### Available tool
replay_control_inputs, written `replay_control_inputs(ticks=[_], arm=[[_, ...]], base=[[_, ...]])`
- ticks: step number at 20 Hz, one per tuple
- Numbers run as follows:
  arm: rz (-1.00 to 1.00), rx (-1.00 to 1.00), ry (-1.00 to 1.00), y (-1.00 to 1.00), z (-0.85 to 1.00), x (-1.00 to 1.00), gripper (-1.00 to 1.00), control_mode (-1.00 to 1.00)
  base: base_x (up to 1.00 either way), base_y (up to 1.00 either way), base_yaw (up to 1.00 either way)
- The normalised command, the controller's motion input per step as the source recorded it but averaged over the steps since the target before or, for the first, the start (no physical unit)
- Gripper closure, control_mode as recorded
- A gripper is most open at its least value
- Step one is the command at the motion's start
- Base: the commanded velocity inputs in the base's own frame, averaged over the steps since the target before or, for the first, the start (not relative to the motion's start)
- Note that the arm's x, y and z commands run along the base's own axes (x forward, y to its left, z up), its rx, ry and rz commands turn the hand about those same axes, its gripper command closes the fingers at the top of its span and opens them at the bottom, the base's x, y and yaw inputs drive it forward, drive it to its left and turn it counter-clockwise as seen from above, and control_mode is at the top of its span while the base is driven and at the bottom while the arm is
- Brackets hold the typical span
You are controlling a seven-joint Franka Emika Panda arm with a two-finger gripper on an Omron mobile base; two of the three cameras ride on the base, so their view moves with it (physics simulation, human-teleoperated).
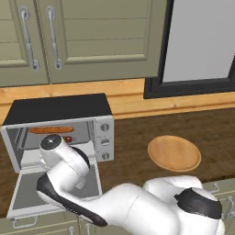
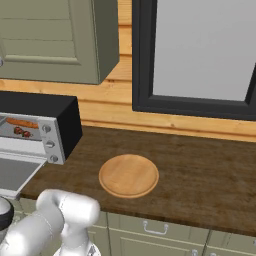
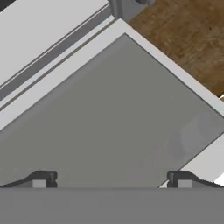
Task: Pick up the kebab skewer and baguette bread, and place them inside the toaster oven. Close the toaster oven door and start by setting the timer.
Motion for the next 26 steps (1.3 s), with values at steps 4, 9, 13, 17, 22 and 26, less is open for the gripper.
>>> replay_control_inputs(ticks=[4,9,13,17,22,26], arm=[[0.35,0.0,0.06,0.0,0.0,-1.0,-1.0,-1.0],[0.27,0.0,0.08,0.01,-0.05,-0.97,-1.0,-1.0],[0.06,0.0,0.17,0.15,-0.25,-0.56,-1.0,-1.0],[0.1,0.0,0.17,0.03,-0.62,-0.07,-1.0,-1.0],[0.12,-0.01,-0.02,0.09,-0.68,0.45,-1.0,-1.0],[0.12,-0.03,-0.1,0.0,-0.44,0.26,-1.0,-1.0]], base=[[0.0,0.0,0.0],[0.0,0.0,0.0],[0.0,0.0,0.0],[0.0,0.0,0.0],[0.0,0.0,0.0],[0.0,0.0,0.0]])
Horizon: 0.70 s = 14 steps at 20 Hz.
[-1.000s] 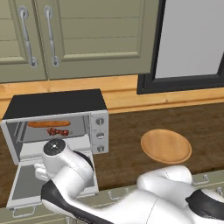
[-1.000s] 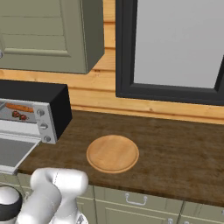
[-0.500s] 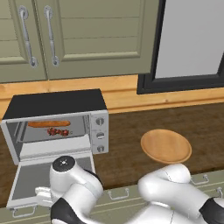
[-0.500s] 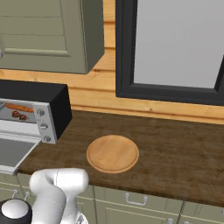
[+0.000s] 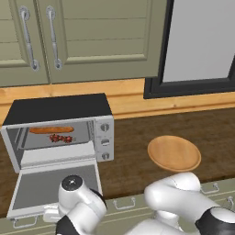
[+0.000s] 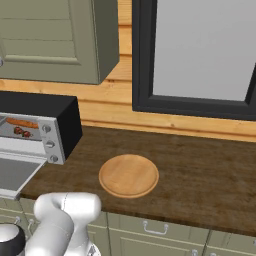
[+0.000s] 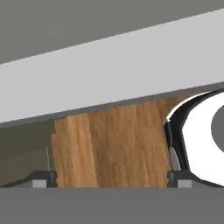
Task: Pick up the kebab skewer and baguette bread, and place them inside the toaster oven. Close the toaster oven door and start by setting the timer.
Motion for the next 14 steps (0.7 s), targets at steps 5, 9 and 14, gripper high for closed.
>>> replay_control_inputs(ticks=[5,9,14], arm=[[0.09,-0.01,-0.03,0.14,-0.31,0.53,-1.0,-1.0],[0.07,0.0,-0.08,0.0,0.0,0.83,-1.0,-1.0],[0.06,0.0,-0.09,0.04,-0.01,0.69,-1.0,-1.0]], base=[[0.0,0.0,0.0],[0.0,0.0,0.0],[0.0,0.0,0.0]])
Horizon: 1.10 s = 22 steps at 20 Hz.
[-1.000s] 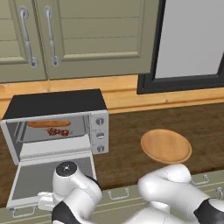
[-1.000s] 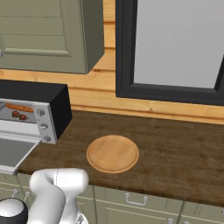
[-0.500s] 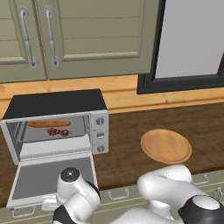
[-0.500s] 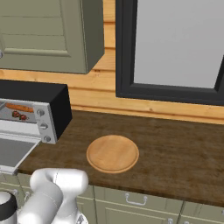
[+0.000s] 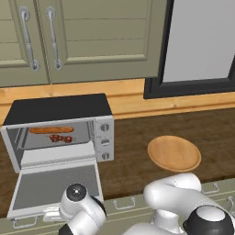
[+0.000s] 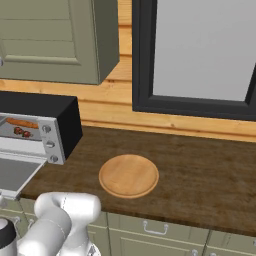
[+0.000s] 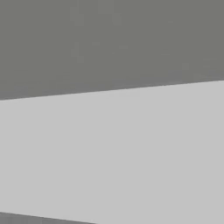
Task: Pick up the kebab skewer and baguette bread, and place them inside the toaster oven. Close the toaster oven door and start by setting the timer.
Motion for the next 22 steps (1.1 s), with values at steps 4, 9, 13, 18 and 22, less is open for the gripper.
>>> replay_control_inputs(ticks=[4,9,13,18,22], arm=[[0.01,0.0,-0.2,0.05,0.33,0.63,-1.0,-1.0],[0.0,0.0,-0.21,0.0,0.67,0.92,-1.0,-1.0],[0.01,0.0,-0.06,0.0,0.98,1.0,-1.0,-1.0],[0.0,0.0,-0.05,0.0,1.0,1.0,-1.0,-1.0],[0.0,0.0,-0.1,0.0,1.0,1.0,-1.0,-1.0]], base=[[0.0,0.0,0.0],[0.0,0.0,0.0],[0.0,0.0,0.0],[0.0,0.0,0.0],[0.0,0.0,0.0]])
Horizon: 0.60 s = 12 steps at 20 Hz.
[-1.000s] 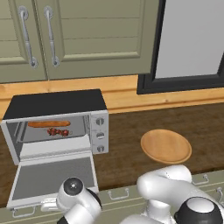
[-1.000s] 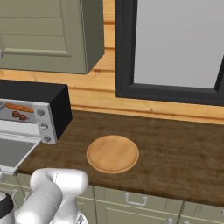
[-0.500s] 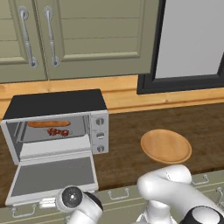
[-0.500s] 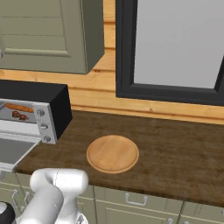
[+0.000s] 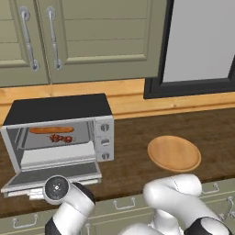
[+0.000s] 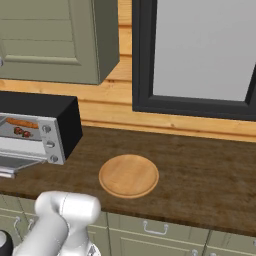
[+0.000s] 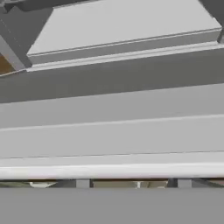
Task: Pick up the kebab skewer and baguette bread, and place them inside the toaster oven. Close the toaster oven door and start by setting the timer.
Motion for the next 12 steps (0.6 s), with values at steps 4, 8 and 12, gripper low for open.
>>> replay_control_inputs(ticks=[4,8,12], arm=[[0.03,0.0,-0.03,-0.07,0.84,1.0,-1.0,-1.0],[0.06,0.0,0.0,-0.23,0.53,1.0,-1.0,-1.0],[0.05,0.0,0.07,-0.24,0.04,0.87,-1.0,-1.0]], base=[[0.0,0.0,0.0],[0.0,0.0,0.0],[0.0,0.0,0.0]])
